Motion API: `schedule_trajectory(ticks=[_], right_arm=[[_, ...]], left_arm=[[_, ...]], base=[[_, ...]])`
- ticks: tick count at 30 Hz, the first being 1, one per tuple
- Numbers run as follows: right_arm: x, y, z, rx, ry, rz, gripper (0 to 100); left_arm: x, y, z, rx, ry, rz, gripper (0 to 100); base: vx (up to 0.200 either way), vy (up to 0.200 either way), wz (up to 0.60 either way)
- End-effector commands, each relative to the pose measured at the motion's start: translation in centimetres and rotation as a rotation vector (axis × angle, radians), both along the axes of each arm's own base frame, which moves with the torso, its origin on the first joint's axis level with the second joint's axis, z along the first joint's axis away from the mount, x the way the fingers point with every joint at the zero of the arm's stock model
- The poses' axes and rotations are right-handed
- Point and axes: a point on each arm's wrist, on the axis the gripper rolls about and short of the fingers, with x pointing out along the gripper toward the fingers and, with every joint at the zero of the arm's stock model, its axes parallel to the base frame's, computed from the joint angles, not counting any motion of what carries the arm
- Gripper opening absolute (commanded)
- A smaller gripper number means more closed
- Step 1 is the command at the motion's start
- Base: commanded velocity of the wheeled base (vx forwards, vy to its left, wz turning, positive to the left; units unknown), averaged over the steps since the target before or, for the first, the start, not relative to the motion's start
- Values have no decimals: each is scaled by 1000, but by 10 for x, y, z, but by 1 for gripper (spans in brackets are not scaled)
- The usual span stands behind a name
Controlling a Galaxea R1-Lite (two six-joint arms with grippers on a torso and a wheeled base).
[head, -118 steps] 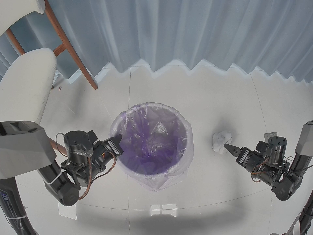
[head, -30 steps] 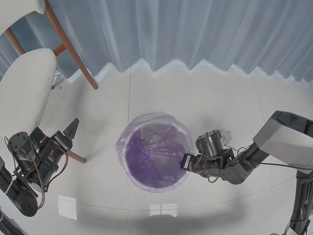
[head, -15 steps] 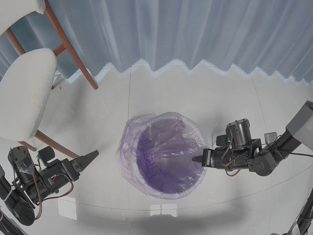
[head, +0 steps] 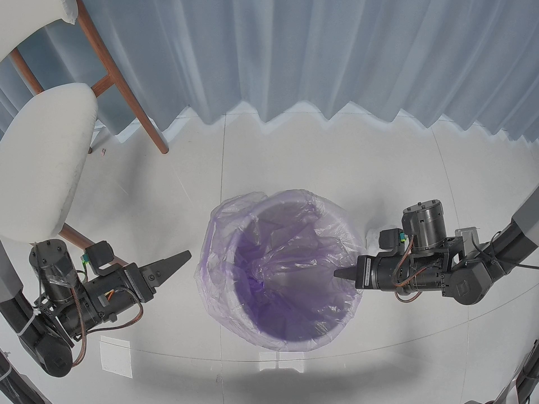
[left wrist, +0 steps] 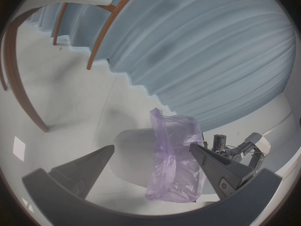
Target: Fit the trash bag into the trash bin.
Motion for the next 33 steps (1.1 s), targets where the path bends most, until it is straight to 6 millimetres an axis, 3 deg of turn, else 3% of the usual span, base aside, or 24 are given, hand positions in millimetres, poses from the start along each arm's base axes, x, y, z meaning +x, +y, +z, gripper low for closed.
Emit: schedule_trajectory(ticks=[1, 14, 23, 33], right_arm=[[-4, 4, 2, 2, -5, 17, 0], [-13, 5, 9, 14, -18, 39, 0], [-23, -1, 26, 62, -41, 65, 0], [-35, -9, 37, 112, -34, 63, 0]], left_arm=[[12, -13, -6, 3, 11, -39, 100], [51, -25, -28, 23, 33, 10, 100], [57, -15, -48, 53, 98, 101, 100], [60, -7, -54, 65, 118, 172, 100]], base=[[0, 0, 0], [0, 0, 0], [0, 0, 0], [0, 0, 0]])
